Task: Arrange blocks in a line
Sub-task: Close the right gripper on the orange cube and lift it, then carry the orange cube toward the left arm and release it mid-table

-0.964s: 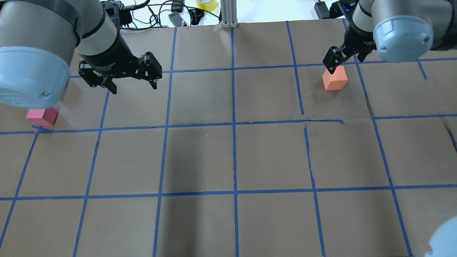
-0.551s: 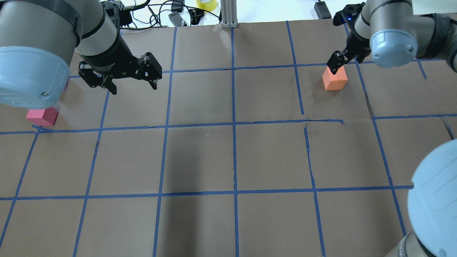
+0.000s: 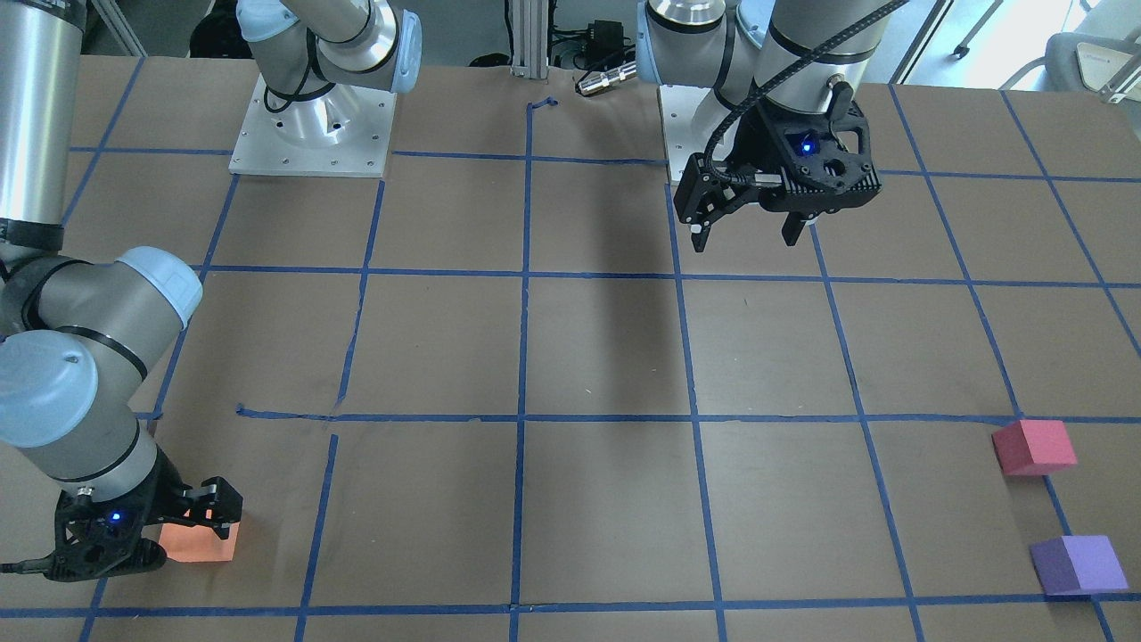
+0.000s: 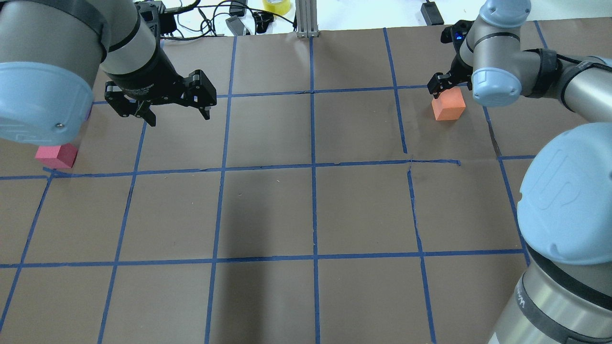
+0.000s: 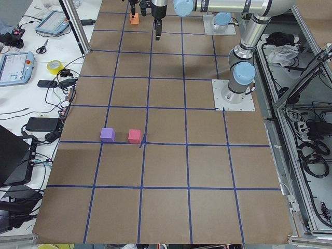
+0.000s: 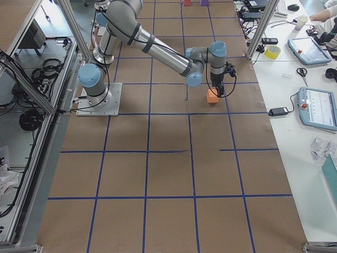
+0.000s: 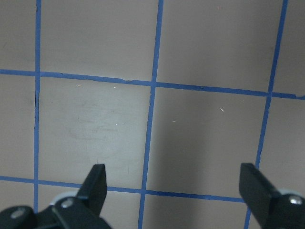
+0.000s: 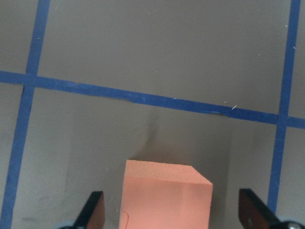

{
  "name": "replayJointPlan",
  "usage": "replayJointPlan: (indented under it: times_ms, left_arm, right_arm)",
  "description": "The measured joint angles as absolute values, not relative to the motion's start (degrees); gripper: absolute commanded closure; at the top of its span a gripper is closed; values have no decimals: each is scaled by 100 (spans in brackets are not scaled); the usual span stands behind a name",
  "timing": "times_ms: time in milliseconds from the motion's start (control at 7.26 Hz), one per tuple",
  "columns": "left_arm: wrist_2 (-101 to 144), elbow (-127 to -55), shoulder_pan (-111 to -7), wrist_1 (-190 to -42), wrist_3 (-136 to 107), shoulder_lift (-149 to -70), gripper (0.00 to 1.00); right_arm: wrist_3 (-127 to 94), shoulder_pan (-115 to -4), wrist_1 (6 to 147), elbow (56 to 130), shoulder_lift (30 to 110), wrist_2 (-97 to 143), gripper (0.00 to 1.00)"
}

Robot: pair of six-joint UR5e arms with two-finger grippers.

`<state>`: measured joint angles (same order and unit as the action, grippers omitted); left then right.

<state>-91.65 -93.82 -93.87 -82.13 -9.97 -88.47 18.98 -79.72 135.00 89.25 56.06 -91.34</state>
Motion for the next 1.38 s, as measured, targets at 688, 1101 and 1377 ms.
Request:
replayJointPlan:
  times_ms: [688,1101,1377]
  left_arm:
    - [-9166,-9370,-9387,-8214,-993,-8854,0]
    - [-9167,-9368,-9380,-8220,-999,-8856,0]
    - [-9159,-9355,-9365,-8218,-996,-8859,0]
  right_arm:
    - [1740,-7979,13462,8718,5348,-9228,100]
    - [1100,-8346,13037,8411,5523,-9209,100]
    - [184,-9030,12642,8084,5597,-9213,100]
